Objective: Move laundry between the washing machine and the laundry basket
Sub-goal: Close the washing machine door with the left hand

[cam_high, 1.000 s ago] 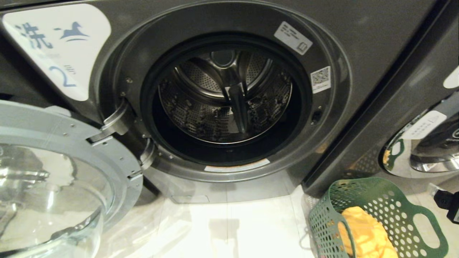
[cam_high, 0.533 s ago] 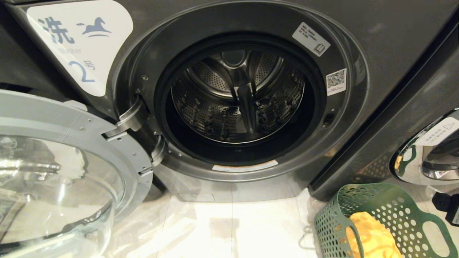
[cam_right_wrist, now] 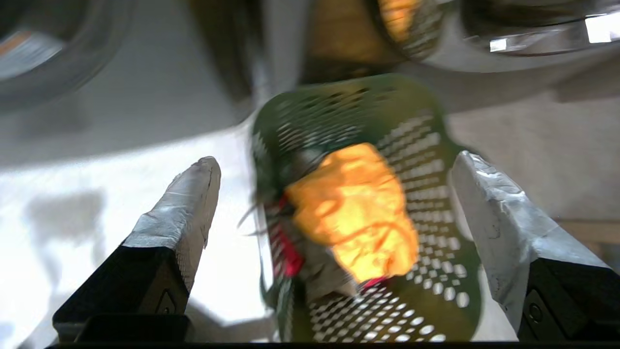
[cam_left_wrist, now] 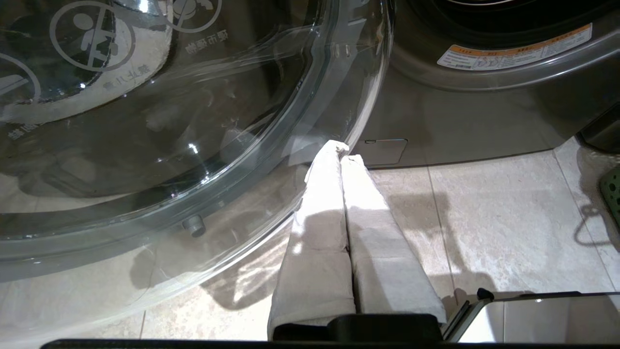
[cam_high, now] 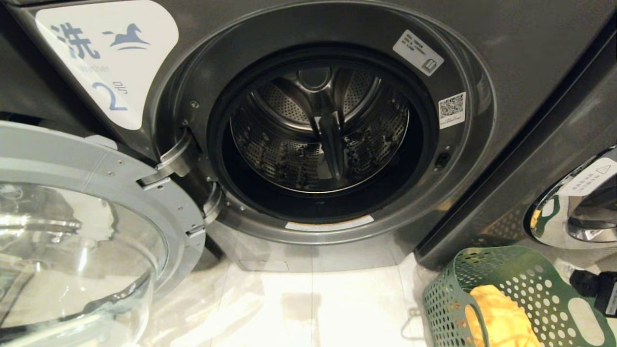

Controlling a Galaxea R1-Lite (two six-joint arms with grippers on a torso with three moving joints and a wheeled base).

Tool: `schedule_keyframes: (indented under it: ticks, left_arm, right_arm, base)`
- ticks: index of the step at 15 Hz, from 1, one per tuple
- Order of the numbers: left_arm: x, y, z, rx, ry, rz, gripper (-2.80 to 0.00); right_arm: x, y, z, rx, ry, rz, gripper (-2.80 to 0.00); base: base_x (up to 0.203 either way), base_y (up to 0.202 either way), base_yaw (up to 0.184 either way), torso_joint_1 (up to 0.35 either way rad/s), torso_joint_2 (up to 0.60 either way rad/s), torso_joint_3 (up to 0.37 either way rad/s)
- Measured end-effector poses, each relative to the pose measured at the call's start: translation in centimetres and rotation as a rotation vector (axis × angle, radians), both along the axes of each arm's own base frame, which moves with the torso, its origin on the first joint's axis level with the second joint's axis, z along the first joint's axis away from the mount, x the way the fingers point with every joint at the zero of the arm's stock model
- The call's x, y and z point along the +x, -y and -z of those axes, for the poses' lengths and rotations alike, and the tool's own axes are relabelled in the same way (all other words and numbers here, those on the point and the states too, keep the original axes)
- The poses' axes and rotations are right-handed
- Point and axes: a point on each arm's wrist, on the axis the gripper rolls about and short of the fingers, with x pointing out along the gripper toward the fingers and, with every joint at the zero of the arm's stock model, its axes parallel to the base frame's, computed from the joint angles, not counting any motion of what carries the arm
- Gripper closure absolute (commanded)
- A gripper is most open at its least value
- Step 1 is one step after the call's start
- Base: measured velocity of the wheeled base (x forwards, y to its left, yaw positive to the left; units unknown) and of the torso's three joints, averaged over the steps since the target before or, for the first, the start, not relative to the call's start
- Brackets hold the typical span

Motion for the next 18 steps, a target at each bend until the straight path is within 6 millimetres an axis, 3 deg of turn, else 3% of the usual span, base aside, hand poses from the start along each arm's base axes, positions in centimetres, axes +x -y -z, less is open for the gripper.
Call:
schedule_keyframes:
  ticks: [2,5,9,13,14,18]
  left_arm:
    - [0.0,0.0,0.0,0.000,0.000,0.000,0.00]
    - [0.0,0.0,0.0,0.000,0.000,0.000,0.00]
    - [0.0,0.0,0.0,0.000,0.000,0.000,0.00]
    - [0.0,0.0,0.0,0.000,0.000,0.000,0.00]
    - [0.0,0.0,0.0,0.000,0.000,0.000,0.00]
    - [0.0,0.0,0.0,0.000,0.000,0.000,0.00]
  right_arm:
    - [-2.0,-0.1,0.3,0.024,-0.039,-0.145,-2.80]
    - [-5.7,-0.3,2.7,0.036,-0.096,-0.307,-2.80]
    - [-9.9,-0.3,6.5,0.017,-0.063,-0.311,-2.80]
    - [-11.7,-0.1,8.8,-0.022,0.009,-0.284,-2.80]
    - [-11.9,-0.1,8.9,-0.026,0.026,-0.284,0.00]
    - [-12.2,-0.1,9.0,-0.035,0.076,-0.274,0.00]
  base:
    - [0.000,0.000,0.000,0.000,0.00,0.000]
    - [0.000,0.000,0.000,0.000,0.00,0.000]
    - [0.000,0.000,0.000,0.000,0.00,0.000]
    - [0.000,0.000,0.000,0.000,0.00,0.000]
    - [0.000,0.000,0.000,0.000,0.00,0.000]
    - [0.000,0.000,0.000,0.000,0.00,0.000]
